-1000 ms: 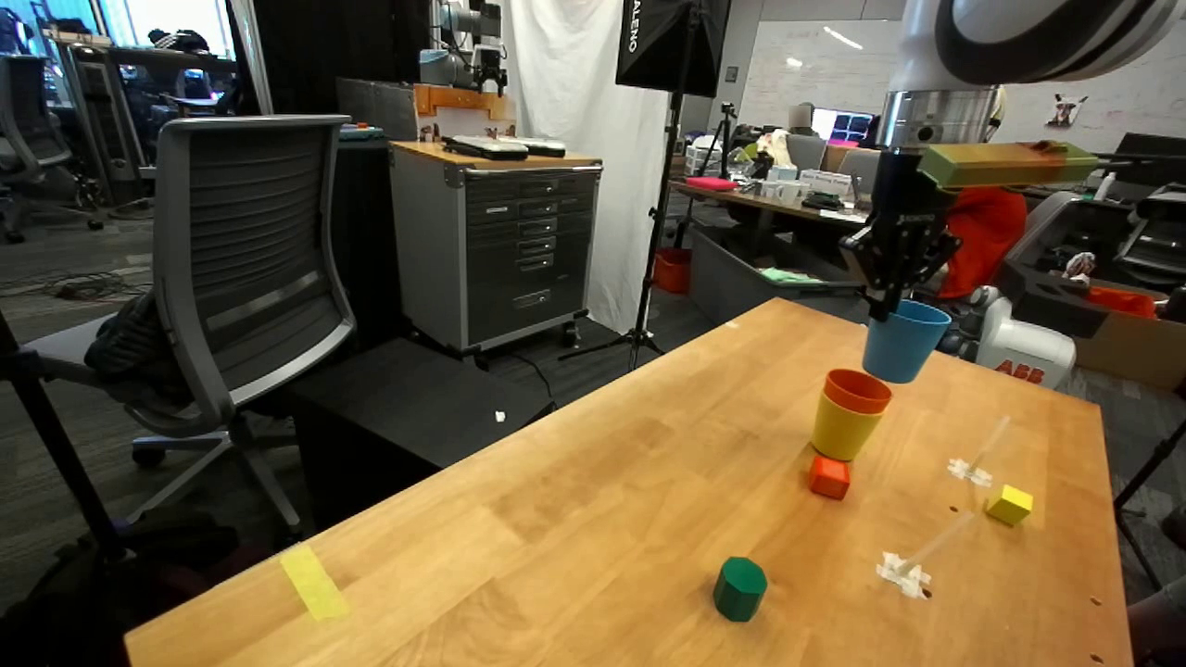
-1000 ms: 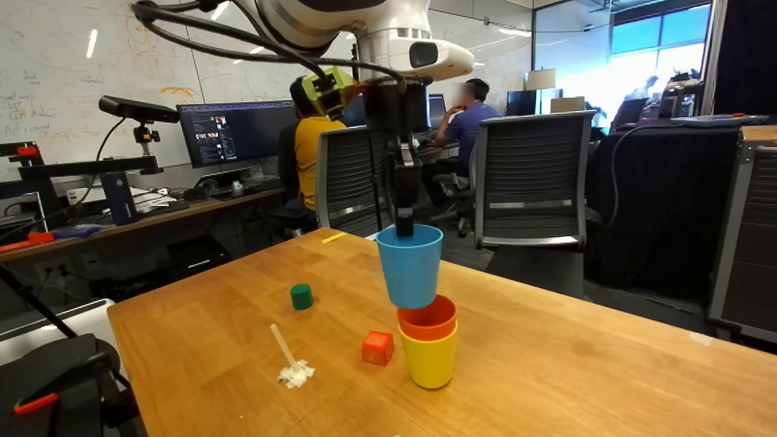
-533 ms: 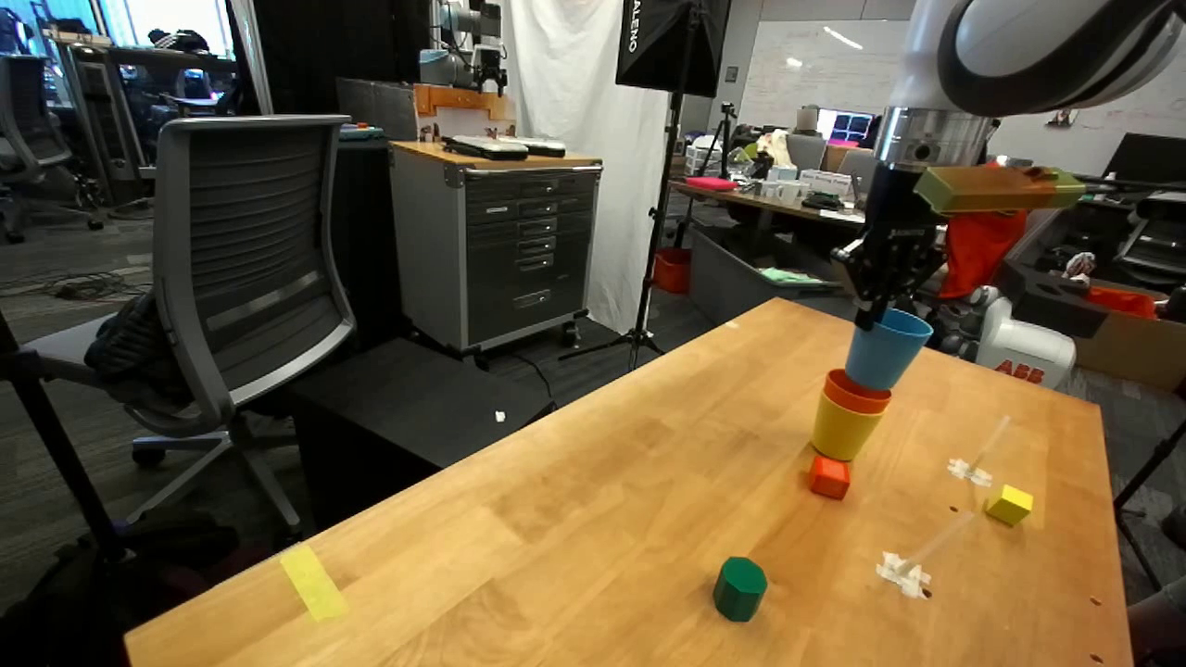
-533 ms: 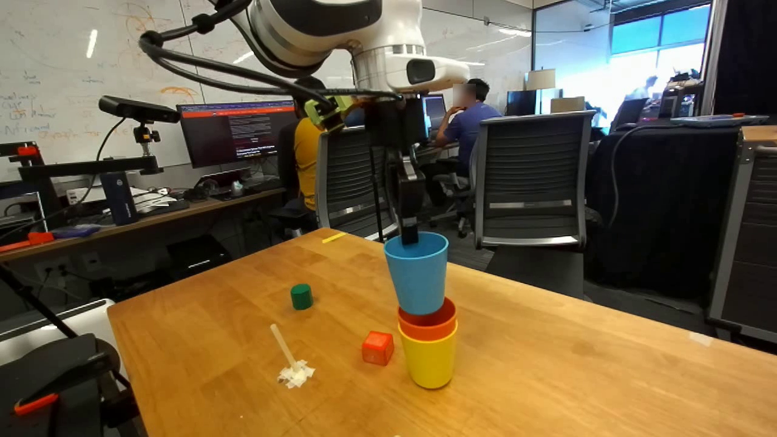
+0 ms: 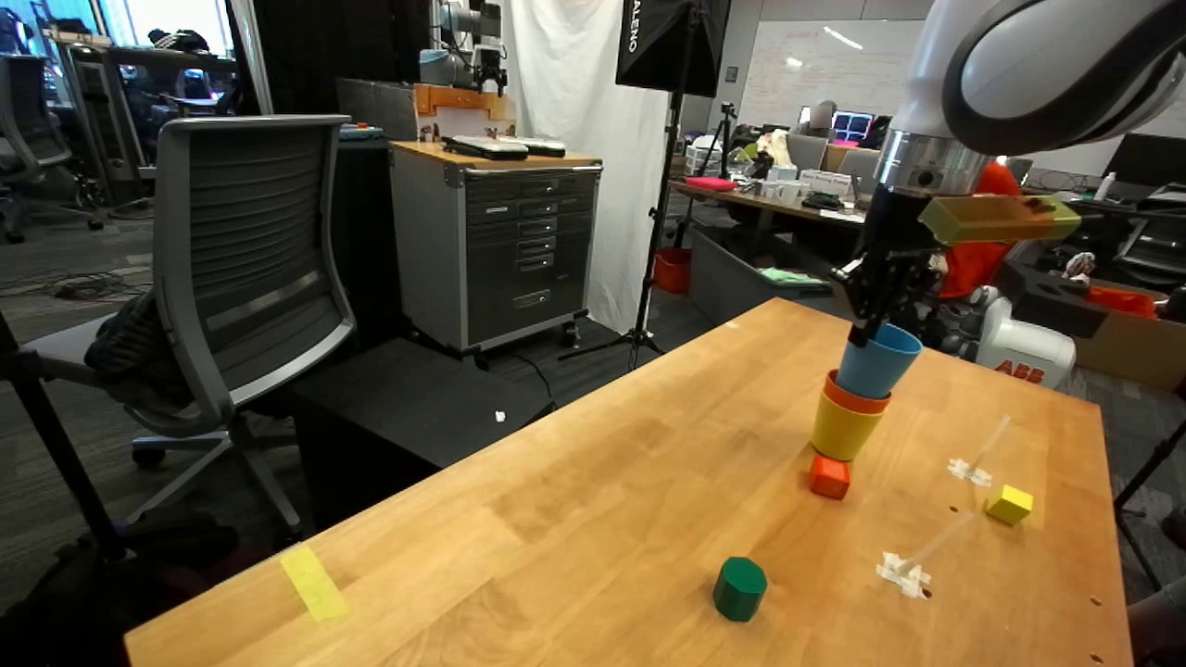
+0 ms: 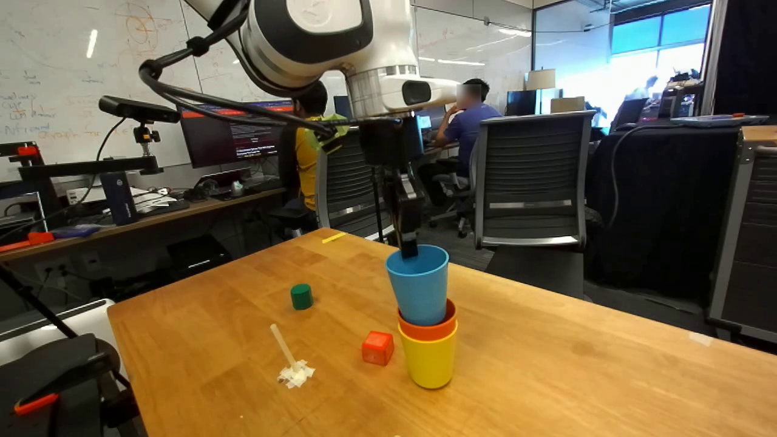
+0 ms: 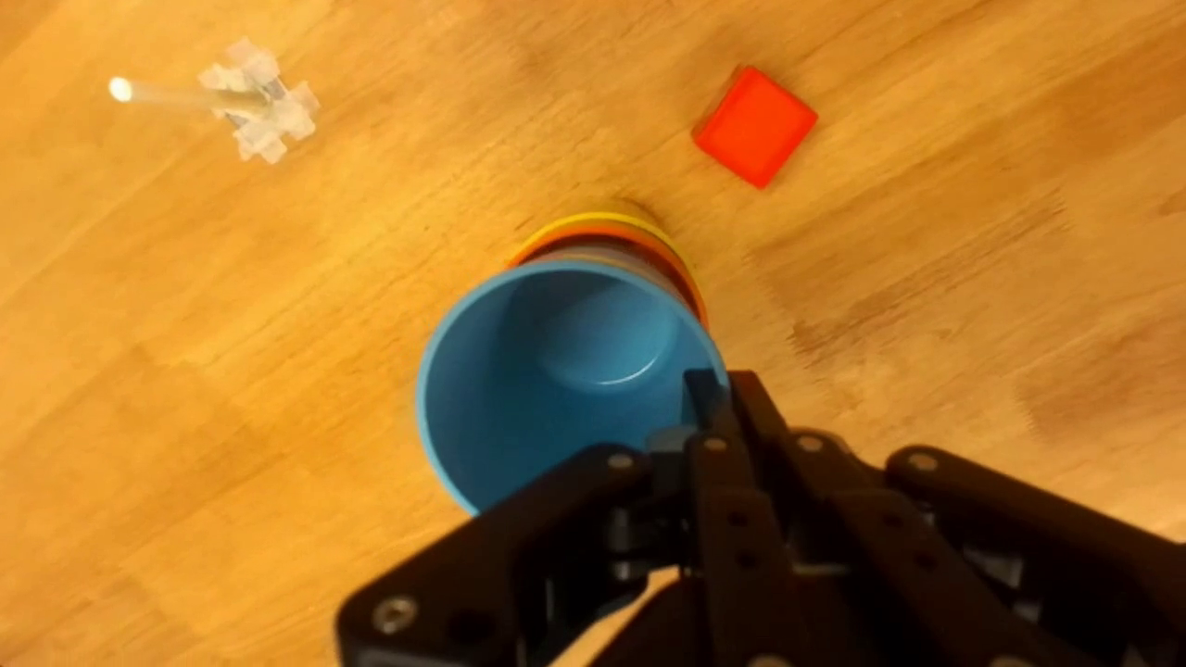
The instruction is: Place the orange cup inside the yellow cup, put the blue cup inside the orange cup
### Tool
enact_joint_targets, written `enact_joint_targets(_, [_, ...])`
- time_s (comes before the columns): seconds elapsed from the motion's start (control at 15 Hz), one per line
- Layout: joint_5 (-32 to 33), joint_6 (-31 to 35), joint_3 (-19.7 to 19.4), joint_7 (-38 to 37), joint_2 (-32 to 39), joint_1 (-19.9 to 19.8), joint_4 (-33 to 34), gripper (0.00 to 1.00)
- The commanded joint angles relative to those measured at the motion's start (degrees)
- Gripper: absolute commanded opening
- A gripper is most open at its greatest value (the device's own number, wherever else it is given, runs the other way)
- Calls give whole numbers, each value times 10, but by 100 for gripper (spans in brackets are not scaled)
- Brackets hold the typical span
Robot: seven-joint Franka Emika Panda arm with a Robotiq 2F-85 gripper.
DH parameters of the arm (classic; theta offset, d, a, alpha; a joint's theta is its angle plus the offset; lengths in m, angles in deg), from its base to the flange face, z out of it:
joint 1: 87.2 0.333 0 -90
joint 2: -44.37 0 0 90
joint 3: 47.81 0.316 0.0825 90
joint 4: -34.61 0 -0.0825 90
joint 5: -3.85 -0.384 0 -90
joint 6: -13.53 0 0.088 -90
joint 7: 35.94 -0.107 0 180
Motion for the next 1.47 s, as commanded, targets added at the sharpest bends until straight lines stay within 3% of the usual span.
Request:
enact_joint_targets(0.0, [3, 35, 4, 28, -6, -5, -20, 1])
enact_joint_targets(0.73, [-17, 93, 8, 78, 14, -17, -43, 6])
enact_joint_targets(0.8, [-20, 95, 8, 81, 15, -18, -44, 30])
enact_joint_targets(0.93, [-24, 98, 9, 86, 17, -19, -44, 34])
enact_joint_targets(1.4, [-20, 96, 7, 86, 4, -15, -51, 87])
